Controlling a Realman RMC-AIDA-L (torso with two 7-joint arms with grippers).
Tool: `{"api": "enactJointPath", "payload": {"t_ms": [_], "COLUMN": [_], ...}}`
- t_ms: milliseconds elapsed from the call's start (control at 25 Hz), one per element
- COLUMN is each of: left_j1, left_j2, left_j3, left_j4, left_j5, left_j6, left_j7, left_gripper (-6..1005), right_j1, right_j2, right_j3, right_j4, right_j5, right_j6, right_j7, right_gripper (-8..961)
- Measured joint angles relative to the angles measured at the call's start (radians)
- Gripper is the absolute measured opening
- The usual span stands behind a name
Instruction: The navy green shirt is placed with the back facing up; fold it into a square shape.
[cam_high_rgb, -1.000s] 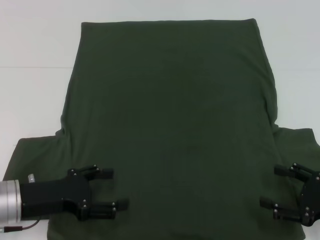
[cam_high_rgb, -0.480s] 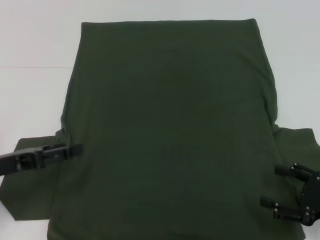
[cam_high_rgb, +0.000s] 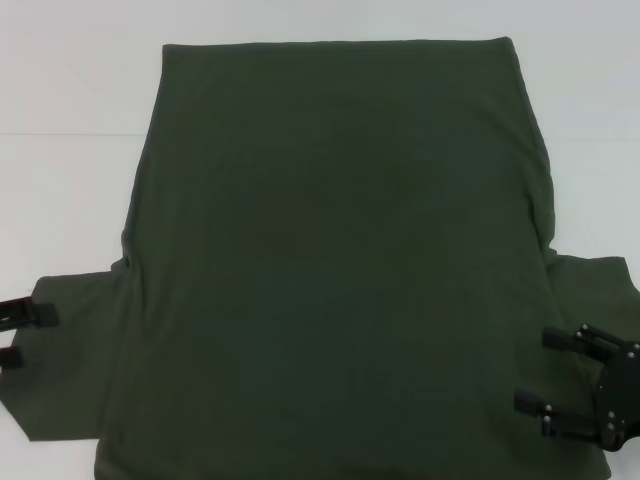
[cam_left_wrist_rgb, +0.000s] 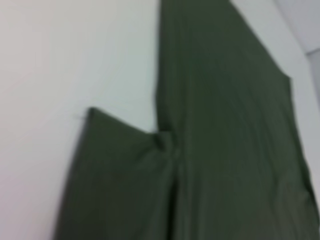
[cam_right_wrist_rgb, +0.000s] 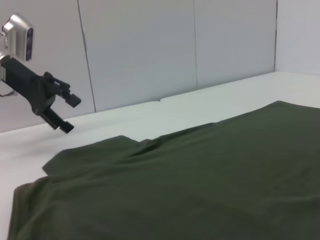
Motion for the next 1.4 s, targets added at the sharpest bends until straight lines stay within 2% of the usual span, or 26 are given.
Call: {"api": "enactJointPath", "payload": {"t_ms": [320,680,960,1400], "left_j1": [-0.010,-0.014,-0.017,-0.021], "left_j2": [0.022,0.029,0.030,0.032], "left_j3": [-0.031,-0.052,-0.048,-0.046], "left_j4": [0.016,-0.016,-0.074,-0.099], "left_j5": [0.134,0.193,0.201,0.201], "left_j6": [-0.006,-0.053,-0.108,-0.114], "left_j7": [-0.136,-0.147,-0.140,-0.142], "left_gripper": [918,877,839,839], "right_j1": [0.006,0.009,0.009,0.009], "right_j2": [0.001,0.000,0.000,0.000], "right_j3": [0.000,0.000,-0.002,-0.005], "right_j4": [0.005,0.014,0.013,0.013], "right_j5": [0.000,0.000,0.000,0.000], "right_j6": [-0.001,-0.001,-0.002,-0.003], "right_j7": [0.003,0.001,0.003,0.003], "right_gripper": [925,925,925,924]}}
